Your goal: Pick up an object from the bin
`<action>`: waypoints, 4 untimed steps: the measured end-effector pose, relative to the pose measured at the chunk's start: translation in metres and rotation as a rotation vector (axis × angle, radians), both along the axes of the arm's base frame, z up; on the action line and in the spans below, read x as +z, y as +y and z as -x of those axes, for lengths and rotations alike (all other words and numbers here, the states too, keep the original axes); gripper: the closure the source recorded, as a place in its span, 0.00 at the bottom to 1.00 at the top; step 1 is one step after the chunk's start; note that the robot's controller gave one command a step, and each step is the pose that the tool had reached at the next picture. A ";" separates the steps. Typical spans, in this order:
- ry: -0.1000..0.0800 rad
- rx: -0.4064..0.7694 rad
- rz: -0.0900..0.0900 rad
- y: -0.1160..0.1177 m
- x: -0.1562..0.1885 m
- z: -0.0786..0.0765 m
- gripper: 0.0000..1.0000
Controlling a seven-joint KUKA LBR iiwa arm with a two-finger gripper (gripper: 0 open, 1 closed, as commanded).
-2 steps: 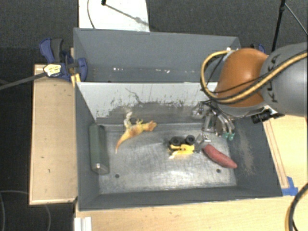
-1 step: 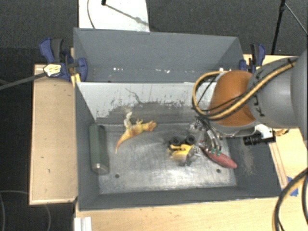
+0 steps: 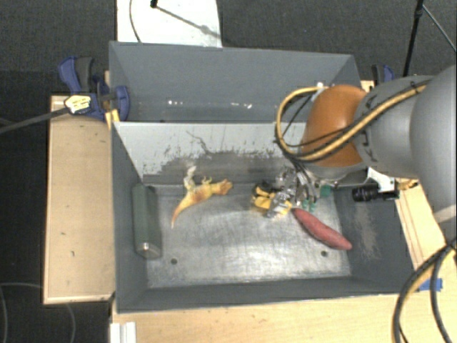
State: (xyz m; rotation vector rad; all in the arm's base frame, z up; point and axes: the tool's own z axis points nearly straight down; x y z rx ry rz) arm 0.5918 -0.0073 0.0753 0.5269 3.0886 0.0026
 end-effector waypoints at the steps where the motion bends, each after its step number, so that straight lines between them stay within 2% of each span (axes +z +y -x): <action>1: 0.000 0.000 0.000 0.000 0.000 0.000 1.00; 2: 0.009 0.002 -0.001 0.005 0.037 0.005 1.00; 3: 0.011 -0.005 -0.001 -0.005 0.098 0.009 1.00; 4: 0.001 -0.036 0.000 -0.011 0.137 0.001 1.00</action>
Offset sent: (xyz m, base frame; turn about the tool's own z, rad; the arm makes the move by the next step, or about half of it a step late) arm -0.0046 0.0060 0.0445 0.0015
